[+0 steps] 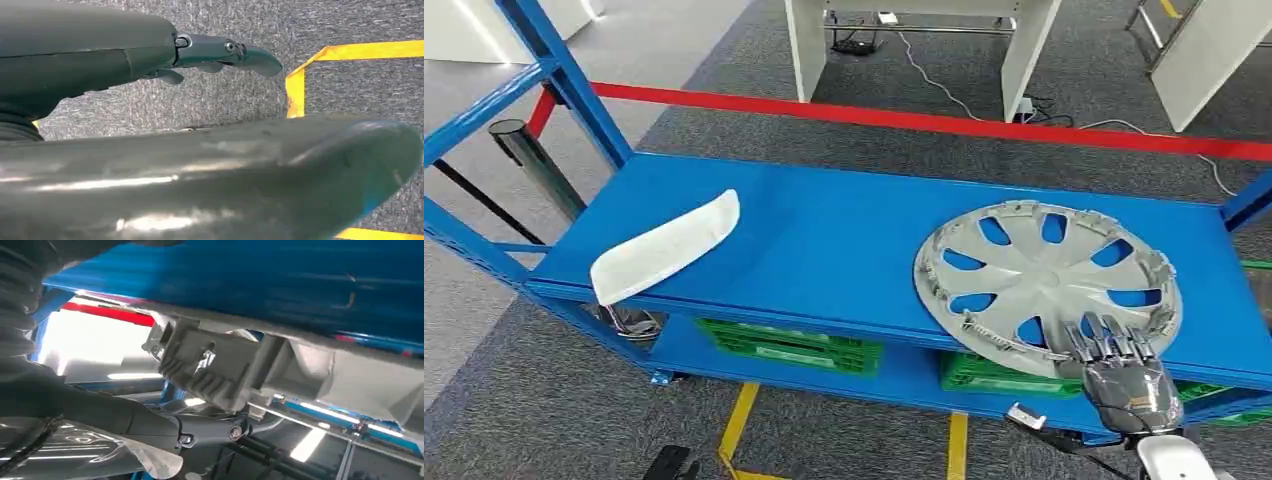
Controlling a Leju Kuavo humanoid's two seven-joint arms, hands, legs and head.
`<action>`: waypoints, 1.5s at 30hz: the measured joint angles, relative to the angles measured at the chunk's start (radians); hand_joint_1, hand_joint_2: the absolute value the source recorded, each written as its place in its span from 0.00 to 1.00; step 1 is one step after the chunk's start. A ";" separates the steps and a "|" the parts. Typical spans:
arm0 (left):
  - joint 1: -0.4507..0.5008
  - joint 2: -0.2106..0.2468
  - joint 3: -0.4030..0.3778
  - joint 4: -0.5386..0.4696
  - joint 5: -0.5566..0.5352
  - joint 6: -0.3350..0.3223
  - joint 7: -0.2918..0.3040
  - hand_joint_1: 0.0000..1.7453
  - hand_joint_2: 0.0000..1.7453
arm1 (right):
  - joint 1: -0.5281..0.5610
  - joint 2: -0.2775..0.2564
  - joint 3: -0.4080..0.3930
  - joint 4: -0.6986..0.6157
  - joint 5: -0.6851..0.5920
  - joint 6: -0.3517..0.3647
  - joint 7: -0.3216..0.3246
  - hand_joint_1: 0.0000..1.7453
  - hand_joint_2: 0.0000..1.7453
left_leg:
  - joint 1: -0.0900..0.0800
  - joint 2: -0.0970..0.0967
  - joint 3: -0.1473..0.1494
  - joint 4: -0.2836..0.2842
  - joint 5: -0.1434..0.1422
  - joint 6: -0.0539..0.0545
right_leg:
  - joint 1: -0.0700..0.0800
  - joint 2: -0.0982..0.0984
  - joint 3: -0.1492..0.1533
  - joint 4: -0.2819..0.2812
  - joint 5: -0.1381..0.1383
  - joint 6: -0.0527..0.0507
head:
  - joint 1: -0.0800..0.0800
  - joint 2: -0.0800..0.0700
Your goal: Take the parts from the cabinet and place them on the table.
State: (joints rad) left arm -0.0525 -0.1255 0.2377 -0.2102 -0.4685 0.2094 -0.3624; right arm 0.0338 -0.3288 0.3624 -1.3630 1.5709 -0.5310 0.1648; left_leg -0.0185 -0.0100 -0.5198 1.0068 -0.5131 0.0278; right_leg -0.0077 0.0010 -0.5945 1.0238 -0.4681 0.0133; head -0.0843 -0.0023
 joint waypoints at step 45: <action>-0.001 -0.006 0.018 0.000 -0.065 0.171 -0.183 0.00 1.00 | 0.022 -0.040 -0.001 -0.018 0.000 -0.002 0.013 0.77 1.00 | -0.001 0.000 0.001 0.000 0.000 0.000 | -0.001 0.000 0.001 0.000 0.000 0.000 | 0.000 0.000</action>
State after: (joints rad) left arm -0.0531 -0.1316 0.2556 -0.2102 -0.5333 0.3800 -0.5459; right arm 0.0557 -0.3693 0.3617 -1.3806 1.5705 -0.5333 0.1774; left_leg -0.0192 -0.0100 -0.5190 1.0069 -0.5133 0.0278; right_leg -0.0084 0.0008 -0.5931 1.0236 -0.4681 0.0134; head -0.0843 -0.0023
